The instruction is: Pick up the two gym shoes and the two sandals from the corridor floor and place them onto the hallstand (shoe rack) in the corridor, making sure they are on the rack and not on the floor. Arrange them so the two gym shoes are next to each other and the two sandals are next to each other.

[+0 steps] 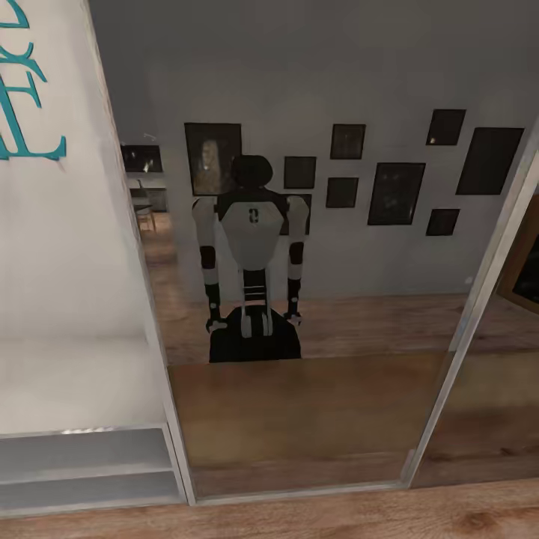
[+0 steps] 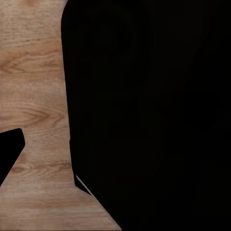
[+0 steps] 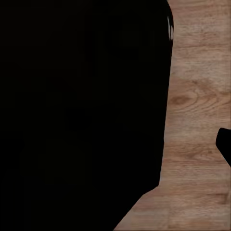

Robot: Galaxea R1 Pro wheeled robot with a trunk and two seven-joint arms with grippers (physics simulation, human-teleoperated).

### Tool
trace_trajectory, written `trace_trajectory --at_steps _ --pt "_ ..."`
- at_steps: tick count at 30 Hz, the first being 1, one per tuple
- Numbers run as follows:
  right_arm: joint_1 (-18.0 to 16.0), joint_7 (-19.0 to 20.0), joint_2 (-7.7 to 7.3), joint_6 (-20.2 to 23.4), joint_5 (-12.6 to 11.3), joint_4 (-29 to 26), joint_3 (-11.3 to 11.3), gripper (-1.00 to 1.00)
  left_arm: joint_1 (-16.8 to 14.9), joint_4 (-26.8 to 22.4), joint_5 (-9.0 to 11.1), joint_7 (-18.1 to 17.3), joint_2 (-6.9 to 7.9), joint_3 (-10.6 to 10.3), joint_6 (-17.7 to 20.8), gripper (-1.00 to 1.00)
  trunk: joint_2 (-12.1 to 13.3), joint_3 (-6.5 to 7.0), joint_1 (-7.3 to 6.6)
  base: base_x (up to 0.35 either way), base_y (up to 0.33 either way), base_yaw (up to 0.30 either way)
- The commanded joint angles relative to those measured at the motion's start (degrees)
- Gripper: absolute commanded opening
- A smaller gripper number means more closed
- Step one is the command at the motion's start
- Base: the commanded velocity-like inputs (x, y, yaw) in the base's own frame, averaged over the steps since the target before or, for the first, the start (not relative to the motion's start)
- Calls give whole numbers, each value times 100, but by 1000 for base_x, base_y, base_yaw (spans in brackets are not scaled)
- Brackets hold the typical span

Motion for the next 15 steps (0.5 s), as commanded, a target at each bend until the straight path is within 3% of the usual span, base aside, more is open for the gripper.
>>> trace_trajectory --at_steps 1,4,7,15 --pt "-34 -25 -33 -33 -33 -33 -30 100 -34 -33 33 -33 33 32 -33 100 -2 -3 0 0 0 0" --pt "-97 -19 -130 -130 -129 -131 -22 100 -133 -131 91 -45 130 14 -130 100 -2 -3 0 0 0 0" --pt "-99 -19 -204 -226 -197 -229 -20 100 -174 -229 67 -39 110 8 -226 100 -2 -3 0 0 0 0" --pt "-156 -18 55 -95 9 -414 -22 100 44 -94 -25 0 26 -10 -103 100 -2 -3 0 0 0 0"
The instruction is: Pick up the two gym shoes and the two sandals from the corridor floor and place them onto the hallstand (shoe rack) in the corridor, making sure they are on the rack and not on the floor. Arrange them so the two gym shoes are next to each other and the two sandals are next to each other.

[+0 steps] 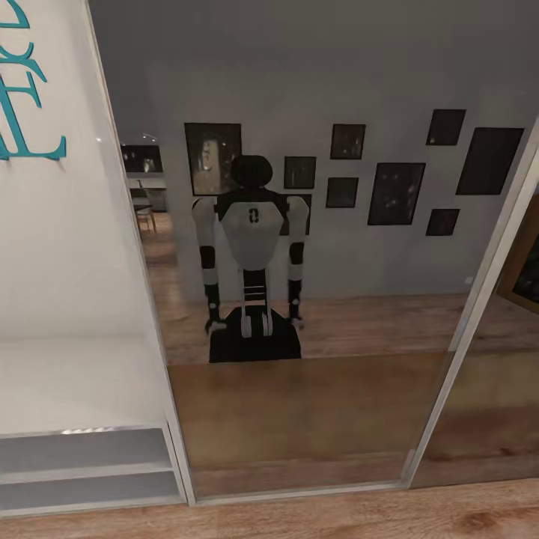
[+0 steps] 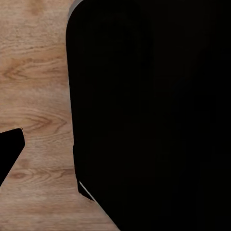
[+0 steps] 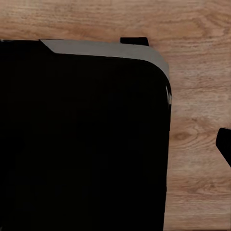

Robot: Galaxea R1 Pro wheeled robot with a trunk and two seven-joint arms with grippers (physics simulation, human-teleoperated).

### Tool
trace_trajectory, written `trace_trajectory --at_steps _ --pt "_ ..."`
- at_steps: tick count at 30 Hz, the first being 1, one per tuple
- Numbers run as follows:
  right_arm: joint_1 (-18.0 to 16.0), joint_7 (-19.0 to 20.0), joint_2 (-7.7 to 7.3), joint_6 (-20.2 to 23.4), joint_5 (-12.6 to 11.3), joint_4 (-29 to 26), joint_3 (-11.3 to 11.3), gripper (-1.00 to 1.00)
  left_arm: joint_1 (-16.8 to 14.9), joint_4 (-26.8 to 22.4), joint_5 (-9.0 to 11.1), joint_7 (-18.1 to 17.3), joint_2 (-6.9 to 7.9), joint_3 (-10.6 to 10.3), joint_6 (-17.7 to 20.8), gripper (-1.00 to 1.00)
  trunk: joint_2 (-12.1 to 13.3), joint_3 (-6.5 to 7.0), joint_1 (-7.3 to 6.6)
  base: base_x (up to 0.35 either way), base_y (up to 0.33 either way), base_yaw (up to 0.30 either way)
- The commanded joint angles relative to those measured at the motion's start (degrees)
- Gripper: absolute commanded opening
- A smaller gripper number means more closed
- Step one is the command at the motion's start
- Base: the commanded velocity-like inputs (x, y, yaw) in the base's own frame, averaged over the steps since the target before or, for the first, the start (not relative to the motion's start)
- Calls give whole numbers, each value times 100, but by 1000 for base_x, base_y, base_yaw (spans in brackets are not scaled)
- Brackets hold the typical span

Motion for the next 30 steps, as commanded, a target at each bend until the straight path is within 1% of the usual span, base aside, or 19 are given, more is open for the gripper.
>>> trace_trajectory --at_steps 1,8,13,25,30 --pt "-5 -3 34 24 6 4 -2 100 6 25 -5 3 8 -1 25 100 -2 -4 0 0 0 0" --pt "-13 -9 56 181 24 -19 -1 100 18 56 -4 15 110 1 -164 100 -2 -4 0 0 0 0" --pt "-14 -10 60 190 20 -22 -4 100 19 53 16 23 129 13 -306 100 -2 -4 0 0 0 74" --pt "-14 -10 47 167 19 -58 -7 100 20 40 45 28 152 29 -351 100 -2 -4 0 0 0 233" --pt "-14 -10 -35 31 19 -189 -7 100 4 -10 53 38 195 35 -406 100 -2 -4 0 0 0 272"
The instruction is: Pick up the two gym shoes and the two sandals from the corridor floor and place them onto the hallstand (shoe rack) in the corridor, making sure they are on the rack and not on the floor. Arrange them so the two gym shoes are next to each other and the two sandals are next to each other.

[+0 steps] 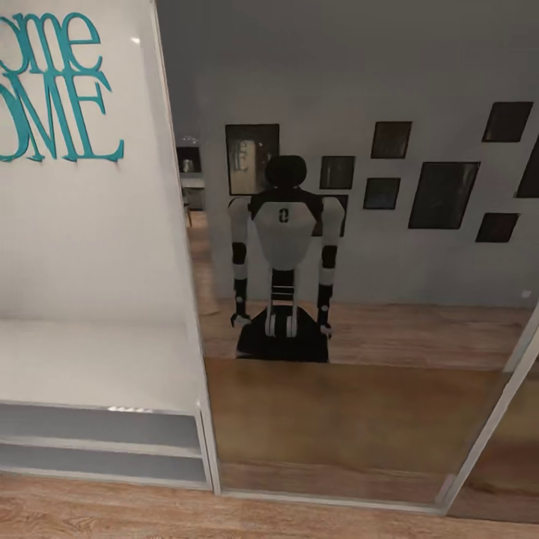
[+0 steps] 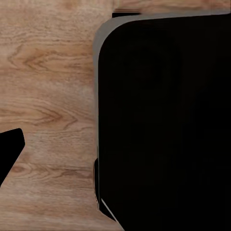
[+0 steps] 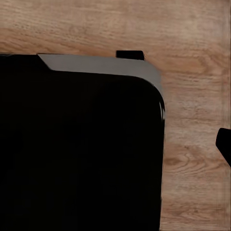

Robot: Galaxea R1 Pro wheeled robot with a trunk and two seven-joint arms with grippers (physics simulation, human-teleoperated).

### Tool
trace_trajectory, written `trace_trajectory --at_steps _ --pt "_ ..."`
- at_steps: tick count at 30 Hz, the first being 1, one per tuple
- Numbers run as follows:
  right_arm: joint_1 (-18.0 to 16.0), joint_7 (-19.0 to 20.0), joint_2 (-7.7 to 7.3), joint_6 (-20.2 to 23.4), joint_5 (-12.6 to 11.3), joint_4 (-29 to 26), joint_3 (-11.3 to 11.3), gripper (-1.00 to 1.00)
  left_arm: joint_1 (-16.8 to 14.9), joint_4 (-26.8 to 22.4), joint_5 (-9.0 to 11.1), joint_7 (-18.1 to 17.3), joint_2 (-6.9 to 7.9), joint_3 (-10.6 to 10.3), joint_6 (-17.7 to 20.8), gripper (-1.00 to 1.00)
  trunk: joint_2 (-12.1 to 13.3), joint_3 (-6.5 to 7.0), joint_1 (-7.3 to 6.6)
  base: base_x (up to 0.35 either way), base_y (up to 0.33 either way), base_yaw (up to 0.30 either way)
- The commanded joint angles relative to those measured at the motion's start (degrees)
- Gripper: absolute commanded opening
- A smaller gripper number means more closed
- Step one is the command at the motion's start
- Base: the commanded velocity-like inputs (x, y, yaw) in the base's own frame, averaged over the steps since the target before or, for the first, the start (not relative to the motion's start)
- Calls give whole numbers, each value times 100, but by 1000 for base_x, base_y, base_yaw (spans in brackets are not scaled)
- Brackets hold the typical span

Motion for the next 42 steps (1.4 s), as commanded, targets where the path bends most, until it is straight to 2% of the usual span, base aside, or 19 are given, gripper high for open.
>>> trace_trajectory --at_steps 1,8,11,12,16,20,27,35,42 --pt "-2 -2 -28 -39 2 -33 -2 100 -5 -26 4 5 20 3 -35 100 -2 -5 0 0 0 275" --pt "-2 -2 -197 -263 -5 -259 -9 100 -42 -198 2 33 153 9 -259 100 -2 -13 0 0 0 277" --pt "-5 -2 -221 -360 -2 -356 -10 100 -51 -295 0 78 218 10 -356 100 -2 -19 0 0 0 278" --pt "-5 -2 -230 -526 4 -529 -7 100 -66 -564 1 153 291 13 -934 100 -2 -22 0 0 0 278" --pt "-9 9 -236 -529 14 -944 -4 100 -152 -863 5 269 355 11 -1078 100 -2 -32 0 0 0 278" --pt "-8 42 -237 -534 8 -1496 -4 100 -301 -1118 7 313 371 10 -1133 100 -2 -42 0 0 0 278" --pt "-10 52 -230 -542 -10 -2032 -4 100 -552 -1323 21 330 345 12 -1164 100 -2 -60 0 0 0 278" --pt "-10 44 -207 -630 -15 -2236 0 100 -762 -1385 39 334 317 18 -1188 100 -2 -81 0 0 0 278" --pt "-11 42 -196 -1026 -7 -2248 14 100 -812 -1391 40 281 311 19 -1204 100 -2 -102 0 0 0 277"
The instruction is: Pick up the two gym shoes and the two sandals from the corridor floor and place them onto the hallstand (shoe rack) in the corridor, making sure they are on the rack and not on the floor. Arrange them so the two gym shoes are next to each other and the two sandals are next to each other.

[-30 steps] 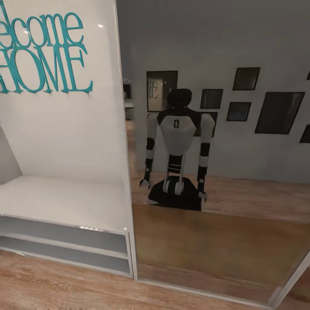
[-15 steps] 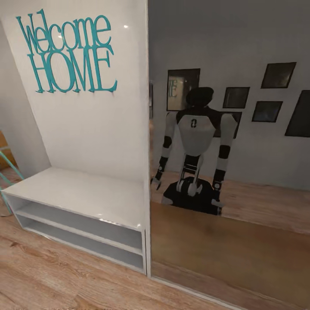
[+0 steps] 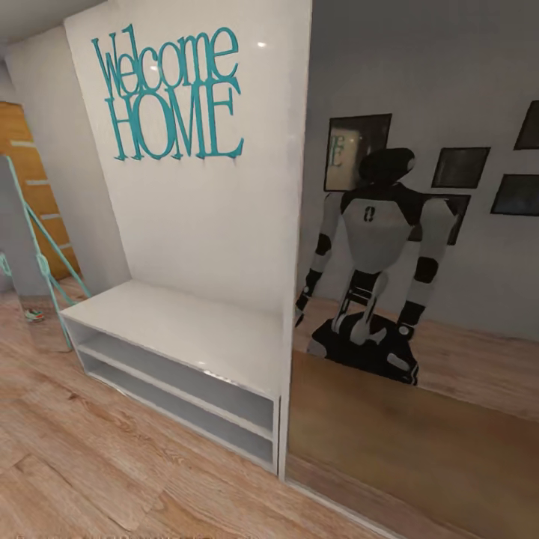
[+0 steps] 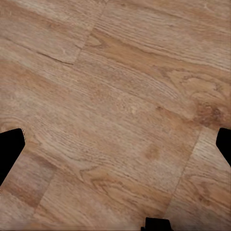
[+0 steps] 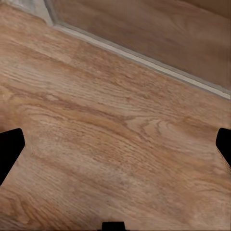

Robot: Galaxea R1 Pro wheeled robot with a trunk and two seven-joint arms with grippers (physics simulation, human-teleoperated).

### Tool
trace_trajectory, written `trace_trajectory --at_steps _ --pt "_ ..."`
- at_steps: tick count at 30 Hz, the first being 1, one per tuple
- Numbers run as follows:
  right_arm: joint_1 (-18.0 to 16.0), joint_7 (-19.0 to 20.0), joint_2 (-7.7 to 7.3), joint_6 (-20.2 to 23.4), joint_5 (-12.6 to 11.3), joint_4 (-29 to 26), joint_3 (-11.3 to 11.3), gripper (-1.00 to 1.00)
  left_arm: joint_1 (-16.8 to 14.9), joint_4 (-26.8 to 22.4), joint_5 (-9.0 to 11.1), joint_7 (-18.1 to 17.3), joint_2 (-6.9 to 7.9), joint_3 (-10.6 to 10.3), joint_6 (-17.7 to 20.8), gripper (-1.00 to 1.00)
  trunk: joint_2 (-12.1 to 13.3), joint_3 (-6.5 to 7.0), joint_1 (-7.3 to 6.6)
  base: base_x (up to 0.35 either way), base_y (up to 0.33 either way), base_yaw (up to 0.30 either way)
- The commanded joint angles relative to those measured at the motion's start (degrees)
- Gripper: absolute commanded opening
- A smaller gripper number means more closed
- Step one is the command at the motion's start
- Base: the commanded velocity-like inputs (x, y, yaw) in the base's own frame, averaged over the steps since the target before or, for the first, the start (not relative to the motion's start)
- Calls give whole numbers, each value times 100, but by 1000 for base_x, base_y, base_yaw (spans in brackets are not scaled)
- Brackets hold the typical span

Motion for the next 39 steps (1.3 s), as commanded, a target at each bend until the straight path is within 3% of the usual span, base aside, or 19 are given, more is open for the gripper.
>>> trace_trajectory --at_steps 1,11,12,18,27,39 --pt "-1 2 0 -206 9 21 4 100 -12 8 7 -2 5 6 -22 100 -3 -10 0 0 0 275" --pt "-1 4 0 -444 34 59 18 100 -7 15 9 -9 67 104 -27 100 -3 -48 0 -100 0 274" --pt "-1 2 0 -452 35 64 18 100 -3 17 9 -9 72 264 -28 100 -3 -52 0 -307 47 273" --pt "-1 -21 -2 -455 31 67 2 100 -1 17 9 -17 74 499 -29 100 -3 -77 0 -321 88 267" --pt "-1 -36 -21 -456 28 67 -14 100 -1 18 9 -18 74 563 -29 100 -3 -128 0 -253 198 228" --pt "-1 -44 -40 -464 28 178 -25 100 -1 10 9 -18 52 580 -43 100 -3 -209 0 -22 108 192"
